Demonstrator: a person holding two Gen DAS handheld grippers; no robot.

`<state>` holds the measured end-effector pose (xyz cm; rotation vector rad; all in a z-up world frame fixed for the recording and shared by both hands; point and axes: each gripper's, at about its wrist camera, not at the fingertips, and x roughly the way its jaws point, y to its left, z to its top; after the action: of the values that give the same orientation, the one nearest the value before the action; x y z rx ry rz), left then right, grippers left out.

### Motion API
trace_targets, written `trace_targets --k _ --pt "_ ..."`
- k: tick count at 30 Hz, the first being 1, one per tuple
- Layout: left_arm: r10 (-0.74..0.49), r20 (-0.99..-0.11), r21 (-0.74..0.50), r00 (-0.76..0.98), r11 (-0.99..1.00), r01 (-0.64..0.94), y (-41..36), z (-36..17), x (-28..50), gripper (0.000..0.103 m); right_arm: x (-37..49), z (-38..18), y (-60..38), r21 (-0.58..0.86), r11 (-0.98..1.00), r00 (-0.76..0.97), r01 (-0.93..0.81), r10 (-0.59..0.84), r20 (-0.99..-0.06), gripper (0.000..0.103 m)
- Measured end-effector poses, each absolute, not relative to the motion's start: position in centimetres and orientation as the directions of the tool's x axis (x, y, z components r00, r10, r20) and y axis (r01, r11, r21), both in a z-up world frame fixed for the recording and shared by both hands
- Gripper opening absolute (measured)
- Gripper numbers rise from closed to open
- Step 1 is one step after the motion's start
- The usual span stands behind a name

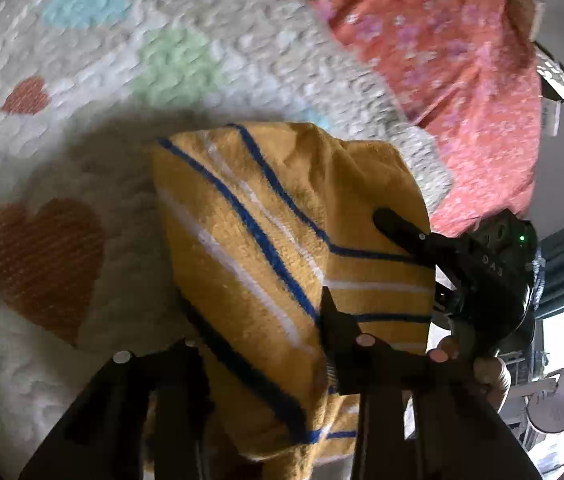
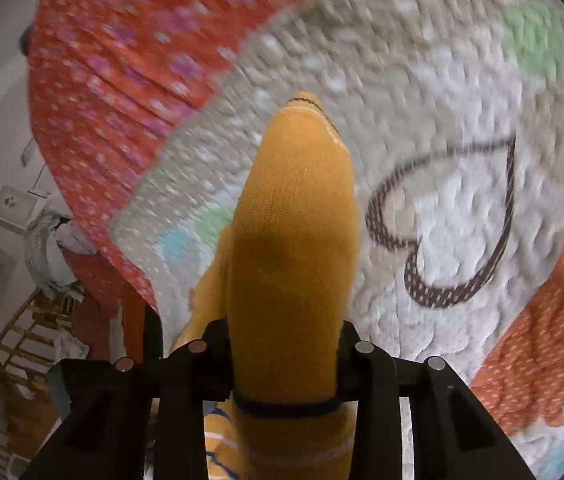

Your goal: Fold small clothes

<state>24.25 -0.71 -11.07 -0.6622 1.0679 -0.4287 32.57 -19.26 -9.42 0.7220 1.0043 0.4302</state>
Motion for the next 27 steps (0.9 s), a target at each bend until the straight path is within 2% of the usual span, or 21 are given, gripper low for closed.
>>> trace_targets --k 5,10,12,13,15,16,19,21,23,27 --pt "-0.631 -0.634 -0.694 0.447 0.719 0.032 -3.3 -10.3 25.3 0.033 33.0 -6.5 -21.5 0.673 0.739 0.535 -0.029 0.58 -0.614 0.036" --pt "-0.63 -0.663 -0.679 0.404 0.733 0.028 -5.6 -11.7 26.0 0.032 32.9 -7.8 -23.7 0.656 0.754 0.532 0.031 0.543 -0.65 0.036" --pt "-0.611 -0.687 -0.659 0.395 0.752 0.017 -5.9 -12.1 26.1 0.032 32.9 -8.9 -24.3 0.643 0.764 0.528 0.057 0.524 -0.669 0.039" --pt "-0.606 -0.694 -0.658 0.387 0.753 -0.002 -5.8 -12.5 26.3 0.034 33.0 -9.5 -24.6 0.624 0.778 0.521 0.071 0.505 -0.688 0.044" --pt "-0.602 -0.706 -0.666 0.374 0.744 -0.059 -4.9 -13.5 26.5 0.04 33.0 -10.1 -24.6 0.524 0.845 0.515 0.106 0.404 -0.756 0.051" --pt "-0.604 -0.705 -0.672 0.372 0.737 -0.075 -4.4 -13.7 26.6 0.043 32.8 -10.0 -24.5 0.49 0.863 0.517 0.12 0.368 -0.773 0.052" --pt "-0.595 -0.701 -0.679 0.394 0.725 -0.116 -2.8 -13.3 26.2 0.043 31.0 -7.6 -24.5 0.454 0.884 0.574 0.109 0.316 -0.755 0.051" --pt "-0.53 -0.725 -0.633 0.44 0.765 -0.122 -2.2 -12.2 25.8 0.043 28.6 -5.0 -24.0 0.389 0.919 0.647 0.064 0.259 -0.717 0.051" --pt "-0.445 -0.758 -0.557 0.477 0.822 -0.117 -2.3 -11.2 25.4 0.043 26.7 -3.4 -23.3 0.377 0.926 0.668 0.015 0.272 -0.693 0.051" --pt "-0.359 -0.81 -0.447 0.464 0.89 -0.092 -3.4 -11.4 24.9 0.046 24.1 -4.5 -20.7 0.342 0.938 0.619 -0.054 0.3 -0.726 0.048"
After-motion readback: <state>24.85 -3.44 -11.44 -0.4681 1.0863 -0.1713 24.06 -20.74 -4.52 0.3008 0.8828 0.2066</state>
